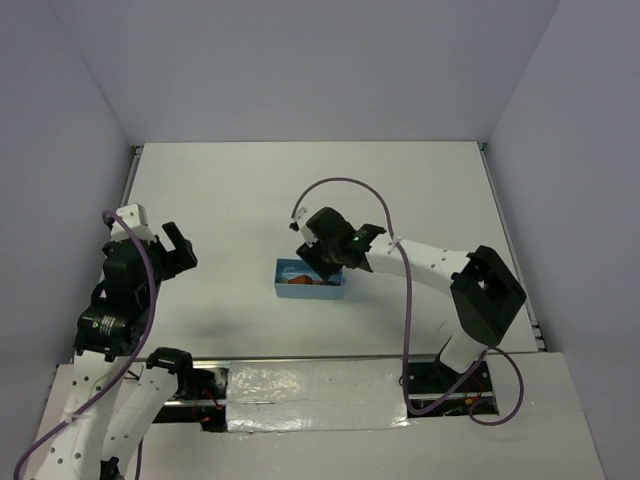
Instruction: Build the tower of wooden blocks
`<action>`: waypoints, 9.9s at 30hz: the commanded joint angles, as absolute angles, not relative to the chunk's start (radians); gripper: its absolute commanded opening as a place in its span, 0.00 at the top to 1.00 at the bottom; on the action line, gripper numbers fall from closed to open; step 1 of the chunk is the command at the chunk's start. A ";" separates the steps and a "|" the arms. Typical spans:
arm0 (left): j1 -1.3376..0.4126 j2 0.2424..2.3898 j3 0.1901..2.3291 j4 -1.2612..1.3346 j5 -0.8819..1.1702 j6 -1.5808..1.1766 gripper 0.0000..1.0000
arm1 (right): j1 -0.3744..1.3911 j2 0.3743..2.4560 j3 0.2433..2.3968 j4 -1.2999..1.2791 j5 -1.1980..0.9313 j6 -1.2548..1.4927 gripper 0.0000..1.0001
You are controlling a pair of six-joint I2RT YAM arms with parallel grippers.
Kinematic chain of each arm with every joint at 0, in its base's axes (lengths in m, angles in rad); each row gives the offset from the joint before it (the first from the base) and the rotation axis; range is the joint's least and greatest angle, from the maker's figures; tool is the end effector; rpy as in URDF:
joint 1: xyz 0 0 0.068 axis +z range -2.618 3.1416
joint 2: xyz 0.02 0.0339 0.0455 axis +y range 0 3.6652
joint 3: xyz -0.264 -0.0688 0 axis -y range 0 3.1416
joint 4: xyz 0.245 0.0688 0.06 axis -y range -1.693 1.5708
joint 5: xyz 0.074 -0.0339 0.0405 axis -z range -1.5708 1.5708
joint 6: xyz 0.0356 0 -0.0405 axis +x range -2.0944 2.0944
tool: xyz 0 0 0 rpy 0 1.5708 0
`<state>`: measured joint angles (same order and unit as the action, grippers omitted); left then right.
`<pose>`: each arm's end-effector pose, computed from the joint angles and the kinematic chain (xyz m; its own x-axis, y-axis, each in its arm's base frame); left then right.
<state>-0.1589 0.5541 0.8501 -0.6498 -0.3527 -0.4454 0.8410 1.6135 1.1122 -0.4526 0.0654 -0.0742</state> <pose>0.1136 -0.0058 0.3441 -0.2349 -0.3718 -0.8981 -0.3021 0.9061 -0.2961 0.2273 0.2506 0.2228 -0.4891 -0.6577 -0.5730 -0.7568 0.6465 -0.0960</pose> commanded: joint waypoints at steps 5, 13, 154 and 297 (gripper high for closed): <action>-0.163 0.555 0.848 -0.594 -0.327 -0.423 0.01 | 0.851 1.664 1.129 -0.347 0.086 -0.124 0.48; -0.163 0.563 0.847 -0.589 -0.308 -0.419 0.00 | 0.842 1.597 1.118 -0.323 0.069 -0.153 0.49; -0.167 0.551 0.839 -0.565 -0.222 -0.394 0.00 | 0.063 2.051 1.512 -0.449 -0.931 0.135 0.42; -0.268 0.629 0.839 -0.565 -0.198 -0.396 0.00 | 0.360 1.365 1.085 0.031 -0.267 0.431 0.00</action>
<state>-0.2607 0.6102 0.8303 -0.5934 -0.1837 -0.3950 0.4057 1.4017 1.2861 -0.2687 -0.0761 0.2489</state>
